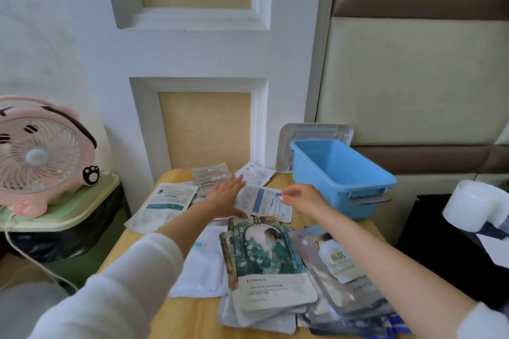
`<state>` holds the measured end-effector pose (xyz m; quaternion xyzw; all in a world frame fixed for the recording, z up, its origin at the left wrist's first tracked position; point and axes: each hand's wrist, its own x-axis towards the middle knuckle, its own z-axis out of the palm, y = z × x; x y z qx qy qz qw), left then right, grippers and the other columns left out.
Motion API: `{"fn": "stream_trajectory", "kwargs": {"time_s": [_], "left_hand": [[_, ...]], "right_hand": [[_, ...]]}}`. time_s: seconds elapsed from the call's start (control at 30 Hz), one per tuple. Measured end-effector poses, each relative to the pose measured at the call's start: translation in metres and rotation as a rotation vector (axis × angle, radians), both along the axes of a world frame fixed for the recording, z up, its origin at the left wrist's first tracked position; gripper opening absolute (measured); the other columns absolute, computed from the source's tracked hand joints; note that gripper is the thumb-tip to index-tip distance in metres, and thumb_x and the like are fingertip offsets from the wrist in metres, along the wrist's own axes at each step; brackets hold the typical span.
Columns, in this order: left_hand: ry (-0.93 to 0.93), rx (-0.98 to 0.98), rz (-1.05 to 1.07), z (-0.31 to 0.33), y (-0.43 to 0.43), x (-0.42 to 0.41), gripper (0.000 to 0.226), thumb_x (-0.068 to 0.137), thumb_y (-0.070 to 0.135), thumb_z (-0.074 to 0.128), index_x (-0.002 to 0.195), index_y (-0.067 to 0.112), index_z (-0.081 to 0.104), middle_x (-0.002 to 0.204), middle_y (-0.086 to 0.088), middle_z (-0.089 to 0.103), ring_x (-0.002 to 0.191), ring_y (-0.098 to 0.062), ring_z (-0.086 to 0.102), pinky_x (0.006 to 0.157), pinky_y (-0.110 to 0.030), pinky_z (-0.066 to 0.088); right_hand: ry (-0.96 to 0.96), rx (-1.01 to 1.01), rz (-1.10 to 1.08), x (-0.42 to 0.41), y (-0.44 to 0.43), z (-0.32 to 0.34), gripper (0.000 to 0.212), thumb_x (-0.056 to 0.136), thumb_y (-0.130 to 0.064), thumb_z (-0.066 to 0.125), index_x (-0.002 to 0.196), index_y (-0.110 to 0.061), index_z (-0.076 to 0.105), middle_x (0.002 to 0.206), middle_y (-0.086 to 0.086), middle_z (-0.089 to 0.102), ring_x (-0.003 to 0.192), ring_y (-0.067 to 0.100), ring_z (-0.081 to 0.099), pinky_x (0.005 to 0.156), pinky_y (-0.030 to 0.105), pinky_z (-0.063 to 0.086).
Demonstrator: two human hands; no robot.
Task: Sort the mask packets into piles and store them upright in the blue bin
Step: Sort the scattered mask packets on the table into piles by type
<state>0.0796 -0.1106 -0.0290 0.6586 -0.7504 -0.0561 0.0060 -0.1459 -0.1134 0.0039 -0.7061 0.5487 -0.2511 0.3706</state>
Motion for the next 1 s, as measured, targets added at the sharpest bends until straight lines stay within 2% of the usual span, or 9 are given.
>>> {"fn": "stream_trajectory", "kwargs": {"time_s": [0.1, 0.2, 0.33, 0.47, 0.57, 0.67, 0.73, 0.87, 1.0], "left_hand": [[-0.082, 0.085, -0.037, -0.011, -0.011, -0.002, 0.079, 0.087, 0.055, 0.049, 0.146, 0.011, 0.023, 0.154, -0.008, 0.023, 0.141, -0.024, 0.024, 0.116, -0.041, 0.019], [-0.292, -0.105, -0.138, -0.016, -0.008, -0.008, 0.044, 0.098, 0.039, 0.038, 0.126, 0.006, 0.046, 0.127, -0.011, 0.054, 0.111, -0.024, 0.056, 0.09, -0.033, 0.048], [-0.402, -0.22, -0.234, -0.005, 0.001, -0.022, 0.019, 0.099, 0.01, 0.037, 0.112, 0.003, 0.048, 0.104, -0.01, 0.063, 0.084, -0.025, 0.063, 0.067, -0.032, 0.046], [-0.055, -0.463, -0.154, 0.026, 0.021, -0.03, 0.019, 0.096, 0.004, 0.038, 0.114, 0.004, 0.045, 0.08, -0.011, 0.062, 0.061, -0.025, 0.055, 0.057, -0.036, 0.049], [0.524, -0.655, 0.021, 0.042, 0.059, -0.03, 0.019, 0.098, 0.009, 0.039, 0.111, 0.006, 0.053, 0.082, 0.001, 0.064, 0.065, -0.017, 0.061, 0.056, -0.025, 0.05], [1.236, -0.611, 0.237, 0.048, 0.099, -0.032, 0.019, 0.099, 0.015, 0.041, 0.092, 0.013, 0.059, 0.077, 0.006, 0.062, 0.07, -0.01, 0.057, 0.065, -0.026, 0.05], [1.508, -0.47, 0.247, 0.047, 0.122, -0.028, 0.015, 0.098, 0.011, 0.043, 0.099, 0.012, 0.058, 0.088, -0.002, 0.067, 0.08, -0.017, 0.062, 0.071, -0.025, 0.054], [1.651, -0.373, 0.245, 0.04, 0.163, -0.021, 0.015, 0.096, 0.005, 0.044, 0.104, 0.014, 0.054, 0.095, -0.008, 0.07, 0.088, -0.026, 0.066, 0.079, -0.043, 0.054], [1.652, -0.457, 0.313, 0.041, 0.176, -0.004, 0.021, 0.096, 0.002, 0.043, 0.108, 0.016, 0.052, 0.092, -0.007, 0.067, 0.076, -0.015, 0.067, 0.063, -0.027, 0.057]], "right_hand": [[0.009, -0.06, -0.01, -0.005, -0.005, -0.005, 0.018, 0.085, -0.023, 0.066, 0.104, -0.02, 0.068, 0.113, 0.001, 0.066, 0.103, 0.014, 0.059, 0.095, 0.036, 0.049], [-0.048, -0.095, -0.022, -0.013, -0.002, -0.01, 0.007, 0.086, -0.018, 0.065, 0.089, -0.024, 0.067, 0.095, -0.007, 0.066, 0.099, 0.013, 0.061, 0.093, 0.036, 0.05], [-0.106, -0.186, -0.059, -0.018, 0.009, -0.014, 0.013, 0.088, -0.012, 0.061, 0.089, -0.024, 0.068, 0.093, -0.011, 0.064, 0.093, 0.008, 0.059, 0.084, 0.023, 0.049], [-0.286, -0.554, -0.141, -0.022, 0.026, -0.001, 0.017, 0.09, -0.008, 0.056, 0.101, -0.02, 0.062, 0.101, -0.009, 0.061, 0.094, 0.008, 0.058, 0.079, 0.013, 0.044], [-0.525, -0.7, -0.212, -0.018, 0.04, 0.013, 0.025, 0.092, -0.021, 0.053, 0.117, -0.018, 0.053, 0.116, -0.011, 0.056, 0.099, 0.004, 0.055, 0.082, 0.013, 0.044], [-0.626, -0.611, -0.193, -0.014, 0.047, 0.025, 0.023, 0.095, -0.025, 0.05, 0.117, -0.02, 0.053, 0.117, -0.011, 0.059, 0.097, 0.008, 0.059, 0.081, 0.015, 0.046], [-0.708, -0.372, -0.099, -0.008, 0.049, 0.03, 0.022, 0.097, -0.025, 0.048, 0.115, -0.015, 0.056, 0.109, 0.002, 0.066, 0.085, 0.017, 0.066, 0.073, 0.025, 0.053], [-0.687, -0.141, 0.066, 0.001, 0.067, 0.031, 0.026, 0.097, -0.027, 0.045, 0.11, -0.009, 0.059, 0.097, 0.013, 0.07, 0.067, 0.025, 0.067, 0.058, 0.031, 0.053], [-0.654, -0.118, 0.068, 0.001, 0.073, 0.024, 0.025, 0.097, -0.027, 0.045, 0.108, -0.011, 0.061, 0.094, 0.012, 0.071, 0.067, 0.026, 0.066, 0.052, 0.025, 0.053]]}}
